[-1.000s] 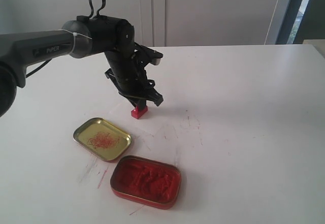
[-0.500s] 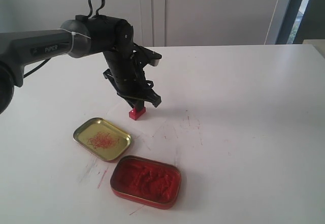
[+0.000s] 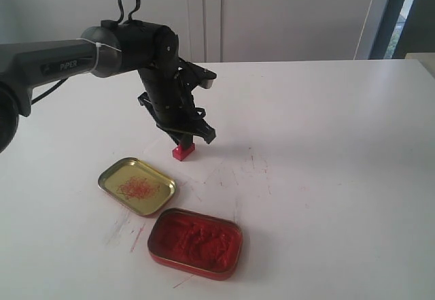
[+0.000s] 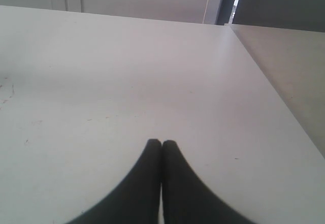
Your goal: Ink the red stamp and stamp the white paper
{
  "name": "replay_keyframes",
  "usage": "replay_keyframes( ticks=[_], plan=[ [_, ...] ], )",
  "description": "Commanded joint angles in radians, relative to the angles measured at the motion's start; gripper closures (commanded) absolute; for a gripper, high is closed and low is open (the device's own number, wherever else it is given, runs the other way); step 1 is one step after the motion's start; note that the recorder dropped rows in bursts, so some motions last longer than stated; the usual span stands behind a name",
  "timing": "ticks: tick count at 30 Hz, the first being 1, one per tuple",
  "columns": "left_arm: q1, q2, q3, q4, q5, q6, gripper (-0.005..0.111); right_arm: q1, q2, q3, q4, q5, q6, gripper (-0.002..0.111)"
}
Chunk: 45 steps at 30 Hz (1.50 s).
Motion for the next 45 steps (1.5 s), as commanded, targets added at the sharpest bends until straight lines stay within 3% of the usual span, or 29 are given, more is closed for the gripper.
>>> replay_keyframes(
  ticks=[1, 33, 45],
  plan=[
    [0.0, -0.02, 0.008, 0.0, 0.028, -0.006, 0.107, 0.003, -0.006, 0.003, -0.008, -0.006, -0.002, 0.108],
    [0.0, -0.095, 0.008, 0.006, 0.017, -0.006, 0.107, 0.003, -0.006, 0.003, -0.008, -0.006, -0.002, 0.108],
    [0.0, -0.095, 0.008, -0.146, 0.017, 0.035, 0.107, 0.003, -0.006, 0.003, -0.008, -0.006, -0.002, 0.108]
  ],
)
